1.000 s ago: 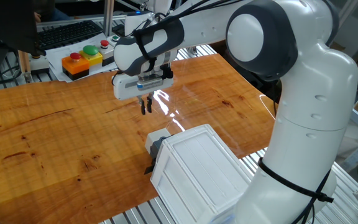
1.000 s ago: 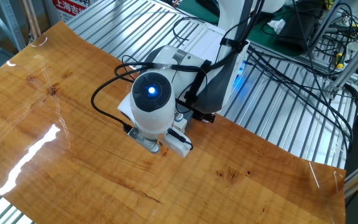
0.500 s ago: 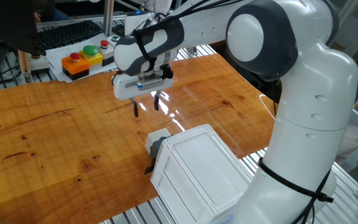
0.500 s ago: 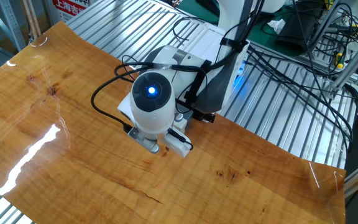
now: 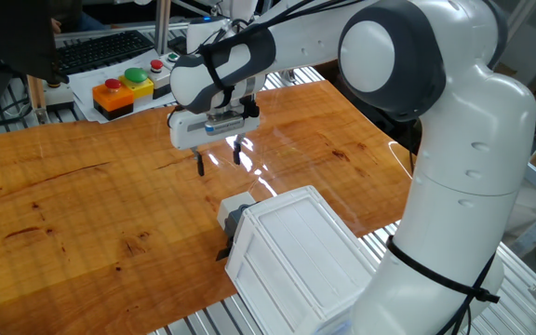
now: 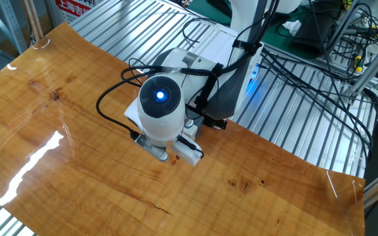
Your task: Press the button horizontally
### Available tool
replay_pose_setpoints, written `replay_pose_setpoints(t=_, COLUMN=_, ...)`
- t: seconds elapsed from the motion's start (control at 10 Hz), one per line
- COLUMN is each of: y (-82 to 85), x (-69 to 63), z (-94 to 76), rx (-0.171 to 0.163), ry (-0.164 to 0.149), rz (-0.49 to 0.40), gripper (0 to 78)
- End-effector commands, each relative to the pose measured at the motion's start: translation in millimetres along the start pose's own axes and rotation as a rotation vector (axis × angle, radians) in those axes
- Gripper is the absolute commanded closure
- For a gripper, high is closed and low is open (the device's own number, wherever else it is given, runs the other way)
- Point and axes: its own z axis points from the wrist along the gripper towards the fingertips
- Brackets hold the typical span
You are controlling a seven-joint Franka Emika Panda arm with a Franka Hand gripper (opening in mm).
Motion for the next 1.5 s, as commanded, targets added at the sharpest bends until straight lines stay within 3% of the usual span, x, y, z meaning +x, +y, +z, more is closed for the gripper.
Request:
replay_pose_setpoints(t=0.1, y=-6.2, x=4.2, z=24.3, rx=-0.011, ry=0.005, rz=-0.011, gripper=0.1)
replay_pose_setpoints(t=1.5, y=-21.3, x=7.7, z=40.8, rx=-0.013, ry=0.031, rz=-0.048, gripper=0.1)
